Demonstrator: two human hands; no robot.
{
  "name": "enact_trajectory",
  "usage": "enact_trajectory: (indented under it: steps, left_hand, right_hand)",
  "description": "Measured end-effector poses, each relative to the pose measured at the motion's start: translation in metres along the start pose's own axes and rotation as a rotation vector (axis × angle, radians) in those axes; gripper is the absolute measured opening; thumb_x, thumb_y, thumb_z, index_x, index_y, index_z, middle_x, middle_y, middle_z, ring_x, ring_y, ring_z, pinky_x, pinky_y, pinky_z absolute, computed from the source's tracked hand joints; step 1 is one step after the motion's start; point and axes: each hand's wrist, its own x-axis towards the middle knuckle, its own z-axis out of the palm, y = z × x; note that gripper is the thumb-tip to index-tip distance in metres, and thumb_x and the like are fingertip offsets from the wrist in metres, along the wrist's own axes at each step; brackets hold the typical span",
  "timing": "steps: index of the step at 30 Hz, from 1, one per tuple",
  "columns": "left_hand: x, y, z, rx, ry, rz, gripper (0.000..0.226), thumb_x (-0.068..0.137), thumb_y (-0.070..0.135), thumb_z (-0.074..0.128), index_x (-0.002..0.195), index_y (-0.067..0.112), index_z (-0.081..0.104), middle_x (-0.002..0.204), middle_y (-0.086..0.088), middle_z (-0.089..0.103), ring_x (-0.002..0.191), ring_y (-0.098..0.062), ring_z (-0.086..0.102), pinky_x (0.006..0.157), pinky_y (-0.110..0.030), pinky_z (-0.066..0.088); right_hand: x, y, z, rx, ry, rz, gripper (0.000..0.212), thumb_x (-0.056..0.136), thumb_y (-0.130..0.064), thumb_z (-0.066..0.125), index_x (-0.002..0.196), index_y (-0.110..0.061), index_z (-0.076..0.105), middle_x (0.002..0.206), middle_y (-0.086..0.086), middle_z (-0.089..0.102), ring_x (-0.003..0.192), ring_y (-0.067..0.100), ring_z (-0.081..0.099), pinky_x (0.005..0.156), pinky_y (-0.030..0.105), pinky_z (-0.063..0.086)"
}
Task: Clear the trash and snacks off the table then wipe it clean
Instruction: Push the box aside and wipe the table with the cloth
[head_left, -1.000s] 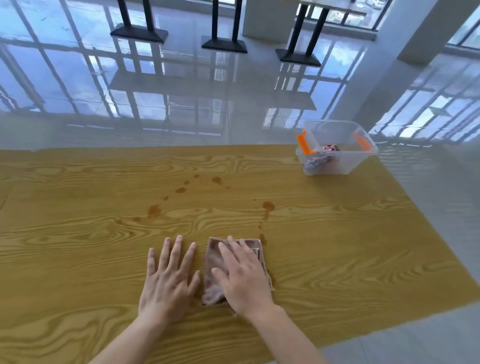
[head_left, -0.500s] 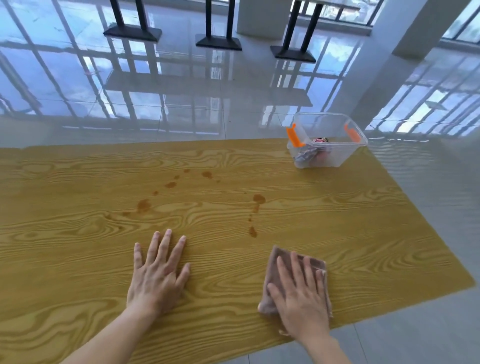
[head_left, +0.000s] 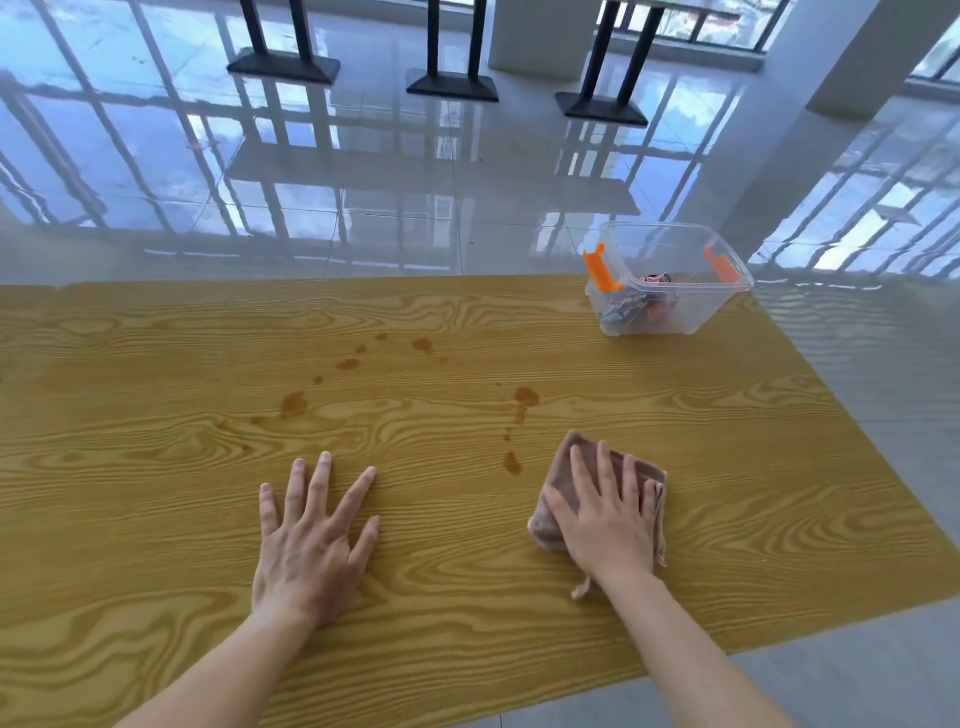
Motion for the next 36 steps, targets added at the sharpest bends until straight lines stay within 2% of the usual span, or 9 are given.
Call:
enact_trajectory:
  steps: [2, 8, 14, 21, 24, 27, 29, 32, 36]
  left_hand:
    - [0.000, 0.000, -0.001, -0.007, -0.003, 0.005, 0.061, 0.091, 0.068, 0.014, 0.149, 0.052, 0.006, 0.165, -0.005, 0.003, 0.150, -0.026, -0.012, 0.118, -0.056, -0.007]
    - [0.000, 0.001, -0.002, -0.007, -0.002, 0.002, 0.062, 0.091, 0.068, 0.016, 0.150, 0.051, 0.009, 0.165, -0.006, 0.007, 0.150, -0.027, -0.009, 0.118, -0.057, -0.005]
    - [0.001, 0.000, 0.000, 0.009, 0.007, 0.004, 0.061, 0.091, 0.067, 0.019, 0.150, 0.052, 0.012, 0.164, -0.006, 0.010, 0.150, -0.027, -0.006, 0.119, -0.057, -0.004]
    - [0.001, 0.001, 0.000, 0.014, -0.002, 0.003, 0.062, 0.091, 0.066, 0.022, 0.150, 0.051, 0.014, 0.164, -0.007, 0.013, 0.150, -0.029, -0.003, 0.118, -0.059, 0.001]
    - [0.001, 0.000, 0.001, 0.022, 0.004, 0.004, 0.062, 0.091, 0.066, 0.023, 0.150, 0.051, 0.013, 0.164, -0.007, 0.013, 0.150, -0.029, -0.003, 0.118, -0.059, 0.001]
    - [0.001, 0.001, -0.001, 0.016, 0.000, 0.000, 0.061, 0.091, 0.067, 0.022, 0.150, 0.051, 0.014, 0.164, -0.007, 0.012, 0.150, -0.028, -0.005, 0.119, -0.058, -0.001]
    - [0.001, 0.001, -0.002, 0.013, -0.001, 0.000, 0.062, 0.091, 0.066, 0.022, 0.150, 0.051, 0.014, 0.164, -0.007, 0.012, 0.150, -0.028, -0.004, 0.119, -0.058, -0.001]
    - [0.001, 0.002, -0.003, 0.005, -0.002, -0.001, 0.062, 0.090, 0.066, 0.023, 0.150, 0.051, 0.015, 0.164, -0.007, 0.014, 0.150, -0.028, -0.003, 0.119, -0.058, 0.000]
    - [0.001, 0.001, 0.000, 0.010, -0.010, 0.002, 0.062, 0.090, 0.068, 0.021, 0.149, 0.052, 0.012, 0.164, -0.006, 0.010, 0.150, -0.027, -0.006, 0.119, -0.058, -0.001]
  right_hand:
    - [0.008, -0.023, -0.003, 0.042, -0.023, -0.003, 0.071, 0.092, -0.076, 0.004, 0.153, -0.046, -0.015, 0.162, -0.009, -0.028, 0.148, 0.025, -0.030, 0.119, 0.053, -0.018]
    - [-0.056, -0.001, 0.022, -0.153, 0.020, -0.632, 0.070, 0.095, -0.074, 0.025, 0.157, -0.045, 0.008, 0.168, -0.008, 0.002, 0.155, 0.027, -0.002, 0.117, 0.055, 0.006]
    - [0.023, -0.013, -0.009, -0.026, 0.004, -0.111, 0.070, 0.090, -0.077, 0.007, 0.152, -0.051, -0.013, 0.163, -0.013, -0.025, 0.149, 0.022, -0.027, 0.119, 0.051, -0.016]
    - [-0.060, -0.015, 0.027, -0.136, 0.011, -0.669, 0.070, 0.094, -0.077, 0.024, 0.156, -0.048, 0.008, 0.168, -0.008, 0.002, 0.154, 0.027, -0.002, 0.117, 0.056, 0.006]
    - [0.000, -0.001, 0.004, -0.109, 0.069, -0.370, 0.068, 0.092, -0.077, 0.010, 0.152, -0.052, -0.013, 0.164, -0.013, -0.022, 0.151, 0.021, -0.023, 0.121, 0.051, -0.012]
    - [0.037, -0.032, -0.008, 0.022, 0.005, -0.066, 0.072, 0.089, -0.078, 0.009, 0.152, -0.051, -0.011, 0.163, -0.011, -0.024, 0.149, 0.025, -0.027, 0.117, 0.052, -0.021]
    - [0.020, -0.057, 0.003, 0.007, 0.001, -0.199, 0.070, 0.090, -0.078, 0.009, 0.152, -0.053, -0.011, 0.164, -0.009, -0.022, 0.149, 0.028, -0.026, 0.115, 0.054, -0.023]
    - [-0.032, -0.048, 0.021, -0.082, 0.021, -0.593, 0.068, 0.093, -0.078, 0.020, 0.154, -0.053, 0.003, 0.168, -0.009, -0.006, 0.154, 0.028, -0.009, 0.118, 0.055, -0.004]
    - [0.013, -0.007, 0.002, -0.116, 0.048, -0.422, 0.067, 0.090, -0.081, 0.007, 0.150, -0.057, -0.011, 0.164, -0.016, -0.020, 0.152, 0.022, -0.018, 0.121, 0.052, -0.008]
